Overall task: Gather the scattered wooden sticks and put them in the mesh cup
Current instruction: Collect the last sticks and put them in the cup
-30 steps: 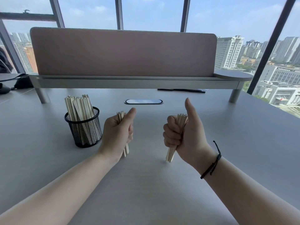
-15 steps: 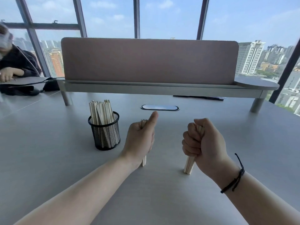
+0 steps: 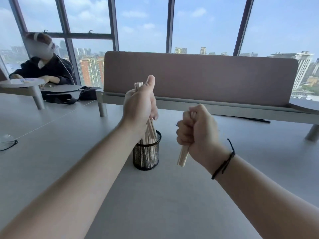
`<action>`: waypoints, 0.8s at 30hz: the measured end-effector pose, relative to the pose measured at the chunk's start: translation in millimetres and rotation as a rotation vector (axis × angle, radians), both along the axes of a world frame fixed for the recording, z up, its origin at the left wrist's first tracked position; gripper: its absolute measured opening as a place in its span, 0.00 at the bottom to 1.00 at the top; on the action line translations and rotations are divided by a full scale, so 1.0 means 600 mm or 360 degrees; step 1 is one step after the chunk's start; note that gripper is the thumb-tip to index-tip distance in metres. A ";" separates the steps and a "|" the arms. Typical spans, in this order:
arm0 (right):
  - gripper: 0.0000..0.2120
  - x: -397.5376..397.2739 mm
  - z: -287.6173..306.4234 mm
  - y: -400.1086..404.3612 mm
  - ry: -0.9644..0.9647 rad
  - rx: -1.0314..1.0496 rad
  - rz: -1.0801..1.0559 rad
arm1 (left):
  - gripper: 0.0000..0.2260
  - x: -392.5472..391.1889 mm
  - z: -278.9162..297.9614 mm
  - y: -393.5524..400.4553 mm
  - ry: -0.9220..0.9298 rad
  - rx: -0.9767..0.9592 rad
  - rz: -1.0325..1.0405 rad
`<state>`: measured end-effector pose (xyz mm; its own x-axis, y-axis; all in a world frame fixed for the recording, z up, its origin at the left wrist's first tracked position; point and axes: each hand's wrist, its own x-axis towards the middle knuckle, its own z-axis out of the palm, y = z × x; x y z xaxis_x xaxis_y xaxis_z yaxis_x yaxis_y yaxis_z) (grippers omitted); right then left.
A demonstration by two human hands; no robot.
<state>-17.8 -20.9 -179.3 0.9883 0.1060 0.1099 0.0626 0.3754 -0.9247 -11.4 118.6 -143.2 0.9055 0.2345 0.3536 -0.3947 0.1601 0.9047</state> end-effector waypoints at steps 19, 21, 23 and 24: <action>0.12 0.115 -0.019 0.141 -0.0334 -0.0763 -0.0421 | 0.10 0.066 -0.151 0.075 0.0170 0.0505 0.0410; 0.14 0.115 -0.040 0.137 -0.0453 -0.1100 -0.0386 | 0.11 0.066 -0.161 0.082 0.0150 0.0472 0.0293; 0.16 0.107 -0.057 0.130 -0.0611 -0.1407 -0.0277 | 0.11 0.068 -0.167 0.085 0.0112 0.0500 0.0192; 0.16 0.102 -0.064 0.127 -0.0713 -0.1485 -0.0202 | 0.13 0.068 -0.170 0.085 0.0092 0.0503 0.0167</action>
